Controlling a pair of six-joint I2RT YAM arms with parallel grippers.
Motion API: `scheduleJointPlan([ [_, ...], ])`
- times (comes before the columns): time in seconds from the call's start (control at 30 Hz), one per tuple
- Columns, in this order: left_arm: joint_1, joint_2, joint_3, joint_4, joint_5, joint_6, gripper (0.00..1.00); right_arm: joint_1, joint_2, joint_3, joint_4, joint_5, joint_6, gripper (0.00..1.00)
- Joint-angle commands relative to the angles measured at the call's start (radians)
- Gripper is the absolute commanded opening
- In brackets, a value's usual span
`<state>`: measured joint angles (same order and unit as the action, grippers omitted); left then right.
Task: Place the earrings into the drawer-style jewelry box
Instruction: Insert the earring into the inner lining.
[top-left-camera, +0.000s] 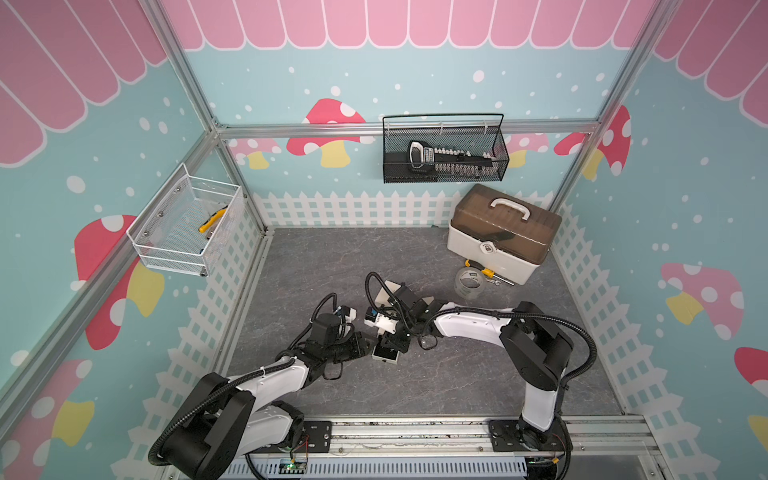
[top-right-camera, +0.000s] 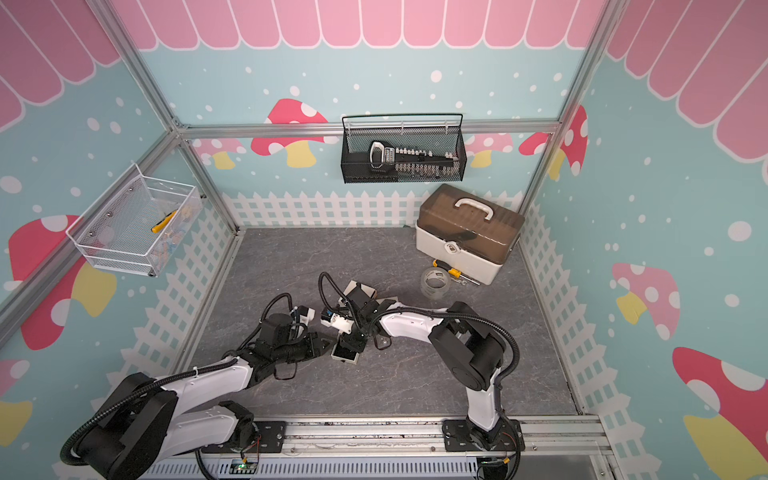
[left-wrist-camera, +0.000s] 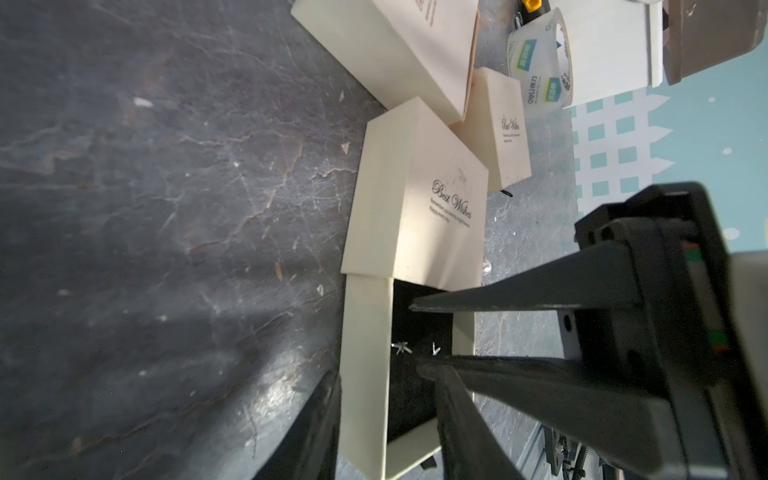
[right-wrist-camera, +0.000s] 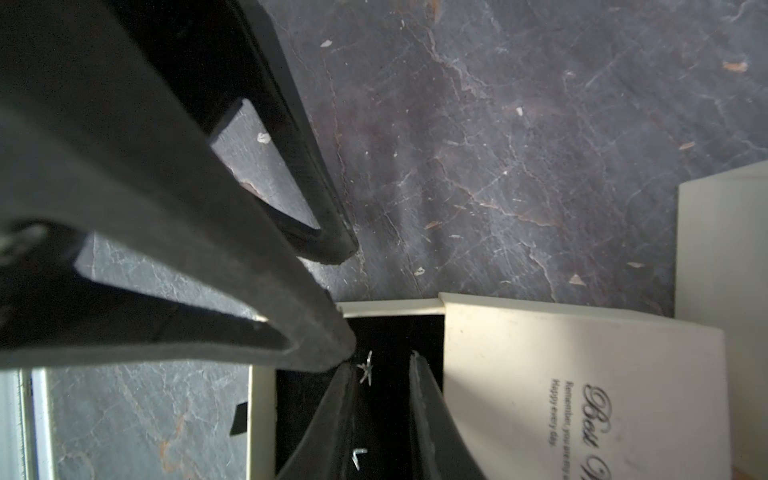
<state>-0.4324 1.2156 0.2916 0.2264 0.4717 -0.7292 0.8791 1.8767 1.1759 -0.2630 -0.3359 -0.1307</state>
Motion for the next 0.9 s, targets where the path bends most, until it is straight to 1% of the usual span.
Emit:
scheduleJointPlan([
  [0.0, 0.007, 0.005, -0.014, 0.031, 0.017, -0.005, 0.39, 0.010, 0.015, 0.028, -0.010, -0.005, -0.022, 0.21],
  [0.07, 0.007, 0.005, -0.014, 0.030, 0.017, -0.004, 0.40, 0.011, 0.015, 0.028, -0.011, -0.004, -0.022, 0.18],
  [0.17, 0.007, 0.007, -0.012, 0.027, 0.016, -0.003, 0.39, 0.010, 0.015, 0.028, -0.010, -0.003, -0.021, 0.17],
  [0.2, 0.007, 0.008, -0.013, 0.028, 0.016, -0.001, 0.40, 0.010, 0.044, 0.028, -0.012, -0.005, -0.020, 0.17],
  [0.33, 0.007, 0.012, -0.014, 0.031, 0.016, -0.002, 0.40, 0.010, 0.051, 0.031, -0.011, -0.010, -0.020, 0.23],
  [0.43, 0.009, 0.010, -0.014, 0.031, 0.016, -0.001, 0.40, 0.010, 0.055, 0.034, -0.013, -0.010, -0.021, 0.24],
  [0.6, 0.008, 0.014, -0.012, 0.030, 0.015, -0.001, 0.39, 0.010, 0.057, 0.034, -0.012, -0.008, -0.022, 0.17],
  [0.77, 0.011, 0.021, -0.009, 0.031, 0.019, 0.001, 0.39, 0.010, 0.050, 0.032, -0.016, -0.006, -0.020, 0.07],
  [0.87, 0.011, 0.020, -0.009, 0.032, 0.020, 0.002, 0.39, 0.011, 0.046, 0.031, -0.016, -0.005, -0.022, 0.04],
])
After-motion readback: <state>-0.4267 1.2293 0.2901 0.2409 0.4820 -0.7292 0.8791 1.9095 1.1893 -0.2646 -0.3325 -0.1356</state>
